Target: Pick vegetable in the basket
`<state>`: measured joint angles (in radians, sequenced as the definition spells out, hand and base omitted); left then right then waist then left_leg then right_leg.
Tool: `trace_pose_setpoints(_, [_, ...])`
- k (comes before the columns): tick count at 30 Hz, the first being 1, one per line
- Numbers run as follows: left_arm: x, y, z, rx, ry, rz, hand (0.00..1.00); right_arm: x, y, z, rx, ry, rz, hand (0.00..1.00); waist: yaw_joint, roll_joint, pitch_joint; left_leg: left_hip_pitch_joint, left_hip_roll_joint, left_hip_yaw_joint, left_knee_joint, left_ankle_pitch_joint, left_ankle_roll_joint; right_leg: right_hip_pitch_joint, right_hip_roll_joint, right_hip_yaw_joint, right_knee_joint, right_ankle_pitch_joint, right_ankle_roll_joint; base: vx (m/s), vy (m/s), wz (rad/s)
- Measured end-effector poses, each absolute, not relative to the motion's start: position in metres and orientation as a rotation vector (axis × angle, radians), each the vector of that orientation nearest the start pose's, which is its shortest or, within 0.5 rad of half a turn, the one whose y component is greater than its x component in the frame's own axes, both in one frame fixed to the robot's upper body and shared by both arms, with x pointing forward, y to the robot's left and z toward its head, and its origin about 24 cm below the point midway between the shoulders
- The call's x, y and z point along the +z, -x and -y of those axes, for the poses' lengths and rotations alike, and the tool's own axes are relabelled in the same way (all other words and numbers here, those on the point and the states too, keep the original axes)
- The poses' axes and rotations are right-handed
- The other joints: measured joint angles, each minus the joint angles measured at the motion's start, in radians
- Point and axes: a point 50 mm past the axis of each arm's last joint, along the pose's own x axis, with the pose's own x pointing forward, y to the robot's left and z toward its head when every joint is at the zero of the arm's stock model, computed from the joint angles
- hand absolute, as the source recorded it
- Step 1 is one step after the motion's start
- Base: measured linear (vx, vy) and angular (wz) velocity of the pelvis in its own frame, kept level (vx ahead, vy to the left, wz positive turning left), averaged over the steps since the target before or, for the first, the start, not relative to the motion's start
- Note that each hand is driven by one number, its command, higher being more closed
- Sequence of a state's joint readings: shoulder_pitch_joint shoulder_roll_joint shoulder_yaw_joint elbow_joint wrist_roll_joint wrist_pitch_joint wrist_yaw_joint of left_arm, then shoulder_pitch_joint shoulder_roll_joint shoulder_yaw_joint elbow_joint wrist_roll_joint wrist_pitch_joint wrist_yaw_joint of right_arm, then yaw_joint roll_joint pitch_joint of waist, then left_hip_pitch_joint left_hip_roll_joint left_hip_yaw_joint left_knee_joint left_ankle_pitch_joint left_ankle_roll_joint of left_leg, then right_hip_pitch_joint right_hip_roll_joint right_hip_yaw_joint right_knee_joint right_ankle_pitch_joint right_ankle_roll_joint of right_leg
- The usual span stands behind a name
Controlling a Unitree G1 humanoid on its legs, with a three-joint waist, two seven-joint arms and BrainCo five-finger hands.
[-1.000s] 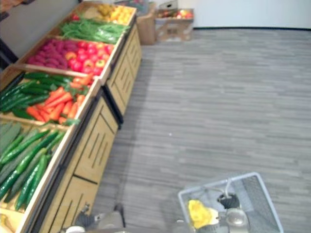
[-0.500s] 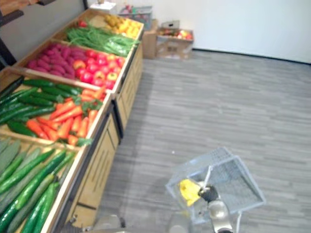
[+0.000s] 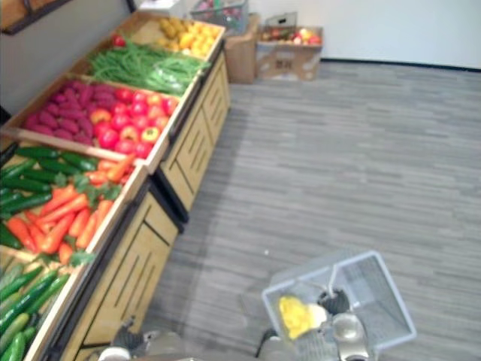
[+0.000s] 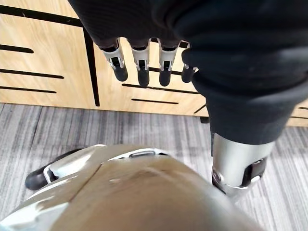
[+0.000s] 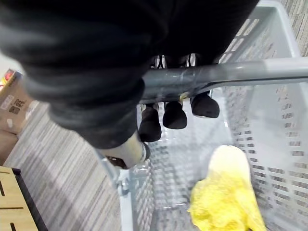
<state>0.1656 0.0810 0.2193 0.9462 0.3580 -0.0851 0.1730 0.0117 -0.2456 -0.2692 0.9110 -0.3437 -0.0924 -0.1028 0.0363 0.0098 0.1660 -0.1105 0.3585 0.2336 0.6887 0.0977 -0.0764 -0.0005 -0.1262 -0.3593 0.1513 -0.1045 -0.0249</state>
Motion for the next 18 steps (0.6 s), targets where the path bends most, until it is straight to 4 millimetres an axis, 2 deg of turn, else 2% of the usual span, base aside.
trace_pose_setpoints(3, [-0.15,-0.086,-0.218,0.234,-0.366,-1.011,0.0,-0.111,-0.147,0.287,-0.291,0.485,-0.836,1.0,0.005,0.001,0.0,-0.035,-0.054,-0.029,0.12,-0.08,-0.025,0.05,0.027,0.004,-0.059,-0.005,-0.006,0.1,-0.079,-0.05])
trace_pose_setpoints(5, [-0.15,-0.087,-0.218,0.231,-0.364,-1.01,0.0,-0.114,-0.14,0.287,-0.298,0.477,-0.869,1.0,0.006,-0.003,0.004,-0.053,-0.123,-0.007,0.1,-0.178,-0.035,0.075,0.029,-0.001,-0.078,-0.004,-0.005,0.05,0.0,0.05])
trace_pose_setpoints(6, [-0.15,-0.087,-0.218,0.229,-0.365,-1.01,0.0,-0.115,-0.138,0.287,-0.3,0.476,-0.877,1.0,0.006,-0.003,0.004,-0.056,-0.141,0.015,0.047,-0.199,-0.037,0.077,0.029,-0.005,-0.077,-0.002,-0.002,0.03,0.036,0.0])
trace_pose_setpoints(7, [-0.15,-0.087,-0.218,0.228,-0.368,-1.011,0.0,-0.116,-0.136,0.288,-0.302,0.474,-0.882,1.0,0.006,-0.001,0.003,-0.055,-0.152,0.033,-0.006,-0.197,-0.036,0.077,0.029,-0.008,-0.077,-0.002,0.0,0.03,0.069,0.13])
trace_pose_setpoints(8, [-0.151,-0.087,-0.218,0.225,-0.372,-1.012,0.0,-0.117,-0.132,0.289,-0.314,0.468,-0.891,1.0,0.005,0.006,0.001,-0.054,-0.166,0.074,-0.138,-0.168,-0.022,0.078,0.031,-0.021,-0.073,-0.006,0.014,0.07,0.126,0.32])
trace_pose_setpoints(9, [-0.15,-0.086,-0.22,0.227,-0.379,-1.016,0.0,-0.119,-0.127,0.288,-0.324,0.451,-0.906,1.0,0.004,0.007,-0.002,-0.026,-0.179,0.105,-0.197,-0.174,-0.017,0.08,0.022,-0.03,-0.071,-0.008,0.027,0.07,0.134,0.46])
trace_pose_setpoints(12, [-0.149,-0.092,-0.222,0.224,-0.387,-1.002,0.0,-0.122,-0.12,0.286,-0.331,0.437,-0.923,1.0,-0.004,-0.014,0.004,0.01,-0.227,0.143,-0.351,-0.173,-0.016,0.078,0.0,-0.086,-0.094,0.005,0.049,0.03,0.11,0.68])
trace_pose_setpoints(13, [-0.149,-0.091,-0.222,0.217,-0.394,-1.005,0.0,-0.122,-0.119,0.286,-0.334,0.433,-0.925,1.0,-0.004,-0.013,0.004,0.029,-0.238,0.169,-0.411,-0.172,-0.014,0.078,0.0,-0.111,-0.102,0.009,0.054,-0.01,0.131,0.69])
trace_pose_setpoints(15, [-0.149,-0.092,-0.221,0.206,-0.404,-1.005,0.0,-0.124,-0.119,0.283,-0.33,0.425,-0.926,1.0,-0.002,-0.015,0.005,0.039,-0.253,0.169,-0.464,-0.156,0.01,0.079,-0.003,-0.132,-0.102,0.015,0.063,-0.02,0.076,0.48])
trace_pose_setpoints(18, [-0.151,-0.086,-0.219,0.195,-0.402,-1.02,0.0,-0.122,-0.129,0.277,-0.314,0.418,-0.9,1.0,0.021,-0.015,0.004,0.069,-0.271,0.164,-0.526,-0.141,0.033,0.088,-0.006,-0.139,-0.102,0.017,0.066,-0.05,0.022,0.15])
